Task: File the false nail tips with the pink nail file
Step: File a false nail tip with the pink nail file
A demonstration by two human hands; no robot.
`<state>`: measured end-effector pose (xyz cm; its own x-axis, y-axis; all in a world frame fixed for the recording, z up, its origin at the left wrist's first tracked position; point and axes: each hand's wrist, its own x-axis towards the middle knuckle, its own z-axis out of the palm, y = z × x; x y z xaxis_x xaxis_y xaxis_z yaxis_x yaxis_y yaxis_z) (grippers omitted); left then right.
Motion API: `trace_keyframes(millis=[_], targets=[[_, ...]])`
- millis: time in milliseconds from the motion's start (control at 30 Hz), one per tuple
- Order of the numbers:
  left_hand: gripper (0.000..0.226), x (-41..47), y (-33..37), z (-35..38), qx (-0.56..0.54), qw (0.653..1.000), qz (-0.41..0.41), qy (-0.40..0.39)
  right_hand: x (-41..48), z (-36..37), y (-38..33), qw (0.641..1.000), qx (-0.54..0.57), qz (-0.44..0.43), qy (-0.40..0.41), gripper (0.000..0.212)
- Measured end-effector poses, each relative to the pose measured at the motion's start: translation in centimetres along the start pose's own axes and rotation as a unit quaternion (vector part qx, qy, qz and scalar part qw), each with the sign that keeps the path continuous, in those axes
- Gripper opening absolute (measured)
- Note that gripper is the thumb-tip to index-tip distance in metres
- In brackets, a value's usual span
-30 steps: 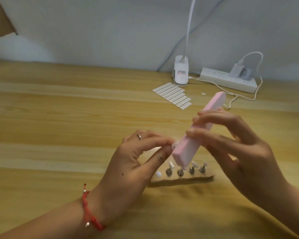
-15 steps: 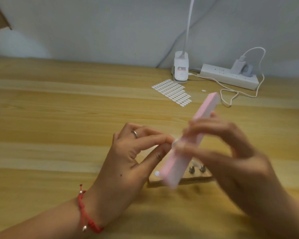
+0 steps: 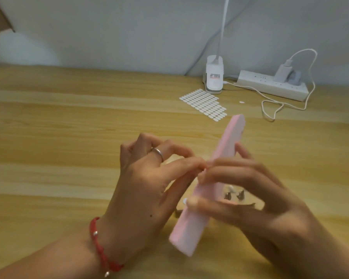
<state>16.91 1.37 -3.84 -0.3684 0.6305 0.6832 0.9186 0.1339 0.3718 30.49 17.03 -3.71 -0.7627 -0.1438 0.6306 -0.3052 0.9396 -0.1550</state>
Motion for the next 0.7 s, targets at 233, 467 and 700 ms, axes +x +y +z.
trace_keyframes(millis=[233,467,700], targets=[[0.025,0.0,0.2,-0.1,-0.004,1.0,-0.008,-0.003,0.1,0.1,-0.6,1.0,0.006,0.008,0.013,0.034],[0.016,0.1,0.4,0.1,-0.093,0.994,-0.061,-0.02,0.3,0.3,-0.9,0.999,0.02,0.02,0.03,0.031],[0.021,0.0,0.2,0.3,-0.145,0.985,-0.081,-0.036,0.3,0.2,-0.9,0.999,0.01,0.012,0.035,0.032]])
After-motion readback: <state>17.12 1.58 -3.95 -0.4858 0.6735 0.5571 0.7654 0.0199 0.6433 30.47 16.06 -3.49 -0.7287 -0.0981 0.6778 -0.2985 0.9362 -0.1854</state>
